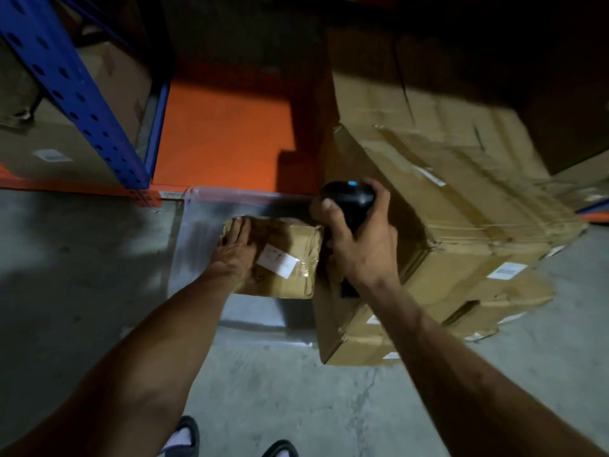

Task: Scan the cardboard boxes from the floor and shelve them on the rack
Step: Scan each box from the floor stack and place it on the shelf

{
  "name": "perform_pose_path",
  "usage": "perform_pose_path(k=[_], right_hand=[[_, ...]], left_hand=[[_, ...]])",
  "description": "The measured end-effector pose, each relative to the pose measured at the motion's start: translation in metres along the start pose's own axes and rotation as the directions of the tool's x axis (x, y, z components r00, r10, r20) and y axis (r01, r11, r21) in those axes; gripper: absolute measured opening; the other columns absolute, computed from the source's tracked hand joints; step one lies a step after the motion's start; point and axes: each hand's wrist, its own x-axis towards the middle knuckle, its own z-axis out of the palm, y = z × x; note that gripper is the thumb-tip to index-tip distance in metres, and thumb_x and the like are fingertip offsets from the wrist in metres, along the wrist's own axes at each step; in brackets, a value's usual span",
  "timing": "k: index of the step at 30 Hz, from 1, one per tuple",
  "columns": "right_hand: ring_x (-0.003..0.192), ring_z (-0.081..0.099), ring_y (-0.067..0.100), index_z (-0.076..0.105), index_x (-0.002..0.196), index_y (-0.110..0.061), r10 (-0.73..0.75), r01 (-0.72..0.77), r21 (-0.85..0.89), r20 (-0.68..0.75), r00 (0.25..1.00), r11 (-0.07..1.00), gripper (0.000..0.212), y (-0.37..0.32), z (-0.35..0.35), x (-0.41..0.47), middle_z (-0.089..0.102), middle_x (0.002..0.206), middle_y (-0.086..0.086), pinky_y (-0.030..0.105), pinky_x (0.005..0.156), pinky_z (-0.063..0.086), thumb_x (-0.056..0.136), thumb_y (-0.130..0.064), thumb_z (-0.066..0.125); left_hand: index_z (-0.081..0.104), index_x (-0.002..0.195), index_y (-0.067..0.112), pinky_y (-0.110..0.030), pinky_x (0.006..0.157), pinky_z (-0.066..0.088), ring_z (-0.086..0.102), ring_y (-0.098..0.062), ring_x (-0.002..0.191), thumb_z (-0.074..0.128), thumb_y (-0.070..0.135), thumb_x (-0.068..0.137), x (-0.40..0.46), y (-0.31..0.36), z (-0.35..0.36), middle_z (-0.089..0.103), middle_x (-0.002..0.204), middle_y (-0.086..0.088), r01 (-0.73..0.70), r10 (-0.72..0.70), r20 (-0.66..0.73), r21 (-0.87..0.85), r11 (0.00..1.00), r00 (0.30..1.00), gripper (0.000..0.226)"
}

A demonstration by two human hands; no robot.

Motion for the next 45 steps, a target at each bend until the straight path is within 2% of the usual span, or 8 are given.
perform_pose_path(k=[8,11,18,27,30,33,39,45], right_hand=[[0.094,0.074,0.038,0.047,0.14,-0.013,0.239,-0.249,-0.329,-0.07,0.969,0.911,0.064,-0.028,-0.102,0.12,0.064,0.126,0.021,0.052,0.075,0.065,0.093,-0.048,0.074],[0.095,0.071,0.031,0.064,0.128,-0.012,0.31,-0.283,-0.539,-0.042,0.95,0.793,0.06,-0.01,-0.112,0.129,0.071,0.114,0.016,0.039,0.074,0.06,0.087,-0.053,0.079],[0.078,0.065,0.02,0.073,0.104,-0.021,0.306,-0.28,-0.575,-0.054,0.951,0.768,0.054,0.025,-0.122,0.129,0.072,0.094,0.006,0.04,0.076,0.059,0.079,-0.068,0.076],[0.116,0.062,0.037,0.046,0.147,-0.013,0.295,-0.247,-0.614,-0.025,0.955,0.75,0.088,0.013,-0.12,0.123,0.063,0.132,0.018,0.038,0.082,0.049,0.083,-0.067,0.076],[0.13,0.05,0.044,0.027,0.158,-0.02,-0.03,-0.064,-0.727,-0.116,0.993,0.683,0.097,0.004,-0.104,0.095,0.05,0.144,0.025,0.053,0.103,0.045,0.087,-0.073,0.066],[0.124,0.051,0.042,0.041,0.152,-0.016,-0.336,0.212,-0.646,-0.073,0.939,0.733,0.08,0.003,-0.06,0.066,0.053,0.137,0.024,0.054,0.102,0.042,0.093,-0.067,0.056],[0.137,0.047,0.037,0.038,0.153,-0.031,0.135,-0.104,-0.224,0.128,0.983,0.969,0.071,0.072,0.069,0.037,0.042,0.152,0.015,0.052,0.114,0.043,0.094,-0.066,0.059],[0.143,0.041,0.041,0.041,0.157,-0.035,0.467,-0.452,-0.121,0.175,0.867,0.884,0.076,0.151,0.147,0.029,0.033,0.159,0.015,0.044,0.118,0.033,0.092,-0.07,0.06]], left_hand=[[-0.013,0.157,0.035,-0.058,0.122,0.008,-0.018,-0.039,0.151,0.08,0.042,0.074,0.0,0.009,-0.013,-0.017,0.165,-0.01,-0.03,0.03,0.003,0.034,0.999,1.0,0.125],[-0.012,0.157,0.033,-0.057,0.122,0.011,-0.015,-0.04,0.151,0.08,0.042,0.075,0.0,0.007,-0.01,-0.016,0.164,-0.011,-0.041,0.043,-0.026,0.065,0.997,0.999,0.124],[-0.012,0.157,0.032,-0.053,0.122,0.017,-0.014,-0.04,0.15,0.082,0.045,0.072,0.01,0.002,-0.003,-0.015,0.162,-0.012,-0.025,0.031,-0.037,0.149,0.989,0.999,0.127],[-0.016,0.156,0.037,-0.054,0.123,0.013,-0.025,-0.034,0.15,0.086,0.034,0.074,0.018,0.002,-0.001,-0.026,0.163,-0.006,0.02,-0.023,0.032,0.087,0.996,0.999,0.13],[-0.014,0.156,0.037,-0.054,0.123,0.01,-0.024,-0.034,0.15,0.085,0.032,0.075,0.016,0.003,-0.003,-0.024,0.164,-0.006,0.0,-0.001,0.023,0.051,0.999,1.0,0.128],[-0.01,0.158,0.034,-0.051,0.124,0.001,-0.024,-0.034,0.15,0.083,0.036,0.076,0.012,-0.003,-0.006,-0.023,0.165,-0.008,-0.039,0.038,0.021,0.06,0.997,0.999,0.124],[0.002,0.157,0.045,-0.064,0.119,0.006,-0.023,-0.025,0.151,0.087,0.037,0.068,0.002,-0.023,0.01,-0.019,0.166,0.001,-0.097,0.096,-0.031,-0.063,0.993,0.995,0.123],[-0.008,0.155,0.046,-0.069,0.116,-0.006,-0.031,-0.015,0.148,0.063,0.068,0.079,-0.031,-0.034,0.064,-0.018,0.167,0.003,-0.245,0.214,-0.189,-0.164,0.955,0.958,0.107]])
